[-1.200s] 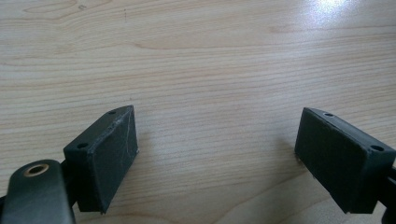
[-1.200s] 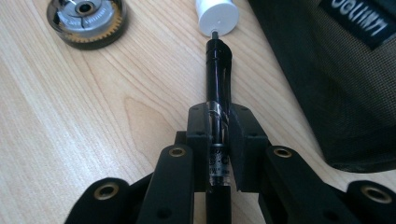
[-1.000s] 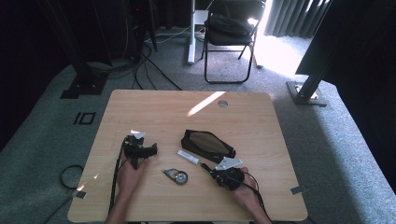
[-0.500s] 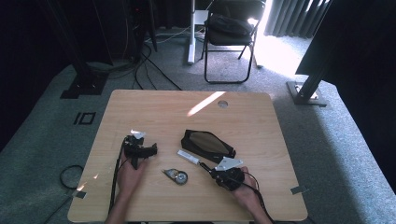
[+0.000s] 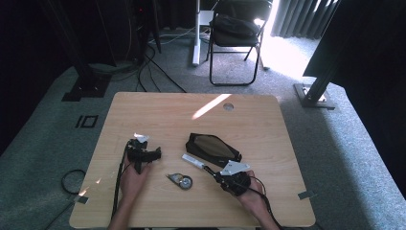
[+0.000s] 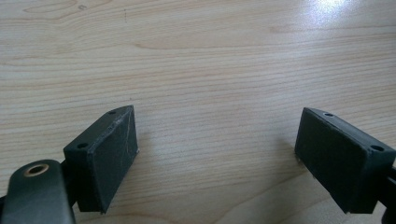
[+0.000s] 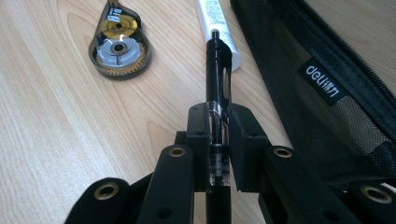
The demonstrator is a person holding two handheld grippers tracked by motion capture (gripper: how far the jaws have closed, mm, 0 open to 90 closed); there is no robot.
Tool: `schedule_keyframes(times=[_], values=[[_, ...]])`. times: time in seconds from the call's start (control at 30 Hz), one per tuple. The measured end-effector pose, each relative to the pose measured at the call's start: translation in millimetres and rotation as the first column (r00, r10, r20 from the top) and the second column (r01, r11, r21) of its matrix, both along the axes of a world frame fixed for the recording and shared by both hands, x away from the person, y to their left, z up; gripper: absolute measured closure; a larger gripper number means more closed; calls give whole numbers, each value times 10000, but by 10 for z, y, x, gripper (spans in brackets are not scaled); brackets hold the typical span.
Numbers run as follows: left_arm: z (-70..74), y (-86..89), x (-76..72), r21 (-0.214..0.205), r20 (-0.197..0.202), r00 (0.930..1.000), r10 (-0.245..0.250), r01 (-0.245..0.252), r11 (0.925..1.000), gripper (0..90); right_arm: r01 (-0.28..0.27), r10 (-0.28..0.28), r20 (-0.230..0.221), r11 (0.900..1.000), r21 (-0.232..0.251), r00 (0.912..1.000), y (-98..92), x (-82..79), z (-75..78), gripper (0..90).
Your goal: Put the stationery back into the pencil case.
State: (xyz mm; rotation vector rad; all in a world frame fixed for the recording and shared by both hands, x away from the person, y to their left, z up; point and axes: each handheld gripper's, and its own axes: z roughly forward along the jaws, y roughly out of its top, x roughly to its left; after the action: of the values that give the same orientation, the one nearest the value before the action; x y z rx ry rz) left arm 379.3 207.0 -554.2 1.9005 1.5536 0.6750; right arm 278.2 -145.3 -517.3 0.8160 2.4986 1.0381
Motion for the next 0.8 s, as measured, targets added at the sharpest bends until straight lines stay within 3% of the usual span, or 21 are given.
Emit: schedule_keyframes(times=[0.8], values=[[0, 0, 0, -1, 1, 10000, 0, 0, 10000, 134, -174, 160, 461, 9994, 306, 9988, -32, -57, 216, 797]])
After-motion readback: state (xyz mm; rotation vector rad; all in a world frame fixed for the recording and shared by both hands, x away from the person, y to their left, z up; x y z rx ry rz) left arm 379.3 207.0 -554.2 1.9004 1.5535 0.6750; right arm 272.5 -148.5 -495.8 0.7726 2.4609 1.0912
